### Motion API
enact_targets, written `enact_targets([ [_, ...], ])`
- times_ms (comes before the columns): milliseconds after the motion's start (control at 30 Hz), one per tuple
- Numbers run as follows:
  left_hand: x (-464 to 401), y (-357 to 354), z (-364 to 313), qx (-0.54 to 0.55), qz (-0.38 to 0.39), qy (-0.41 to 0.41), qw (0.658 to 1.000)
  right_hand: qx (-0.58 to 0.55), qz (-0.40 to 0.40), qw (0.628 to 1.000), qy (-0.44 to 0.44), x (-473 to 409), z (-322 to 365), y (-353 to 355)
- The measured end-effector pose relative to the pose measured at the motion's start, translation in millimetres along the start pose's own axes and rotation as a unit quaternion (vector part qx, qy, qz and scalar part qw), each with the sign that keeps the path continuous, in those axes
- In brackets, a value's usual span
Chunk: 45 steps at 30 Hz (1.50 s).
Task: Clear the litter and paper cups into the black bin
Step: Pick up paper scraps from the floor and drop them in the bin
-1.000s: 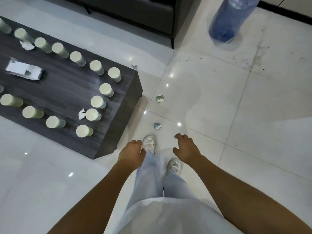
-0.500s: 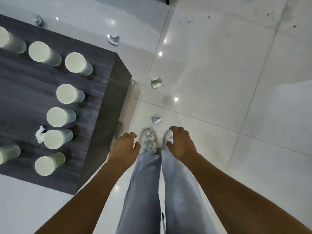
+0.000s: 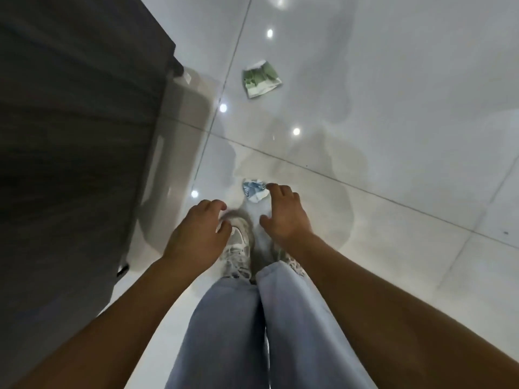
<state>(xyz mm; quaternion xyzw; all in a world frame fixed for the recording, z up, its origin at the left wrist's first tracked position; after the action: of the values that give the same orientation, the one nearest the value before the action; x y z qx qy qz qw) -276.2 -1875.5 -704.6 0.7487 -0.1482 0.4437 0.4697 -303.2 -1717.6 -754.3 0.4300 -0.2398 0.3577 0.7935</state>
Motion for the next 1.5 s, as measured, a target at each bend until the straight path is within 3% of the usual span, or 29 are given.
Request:
enact_targets([
  [233, -83, -54, 30, 0.05, 0.011, 0.044, 0.998, 0.042, -0.039, 0.997, 0.047, -85, -36, -75],
  [367, -96, -61, 33, 0.067, 0.019, 0.048, 0.996, 0.073, -0.056, 0.994, 0.067, -92, -39, -89],
  [500, -91, -49, 24, 0.093, 0.026, 0.051, 0.994, 0.02, -0.046, 0.995, 0.083, -73, -28, -82],
  [733, -34, -5, -16, 0.145, 0.068, 0.066, 0.985, -0.038, -0.067, 0.987, 0.14, 3, 36, -10],
  [867, 18, 34, -43, 0.208, 0.087, 0.062, 0.972, -0.092, -0.06, 0.987, 0.12, 46, 71, 45],
  [1200, 104, 145, -87, 0.308, 0.076, 0.047, 0.947, -0.053, -0.064, 0.989, 0.119, 112, 153, 152],
  [1500, 94, 199, -83, 0.157, 0.002, 0.061, 0.986, 0.012, -0.03, 0.997, 0.063, 93, 148, 205],
])
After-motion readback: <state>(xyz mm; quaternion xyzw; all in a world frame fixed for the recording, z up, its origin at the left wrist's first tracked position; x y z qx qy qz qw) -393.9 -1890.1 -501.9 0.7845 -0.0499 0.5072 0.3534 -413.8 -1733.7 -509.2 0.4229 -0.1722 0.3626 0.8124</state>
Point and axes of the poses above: each hand's wrist, its own x-axis away from the middle knuckle, its own y-axis out of the back of the hand, z = x × y, the point moved 7 cm from there along -x, towards the middle knuckle, and after that the axes turned 11 degrees about y, right-handed, at the moved point
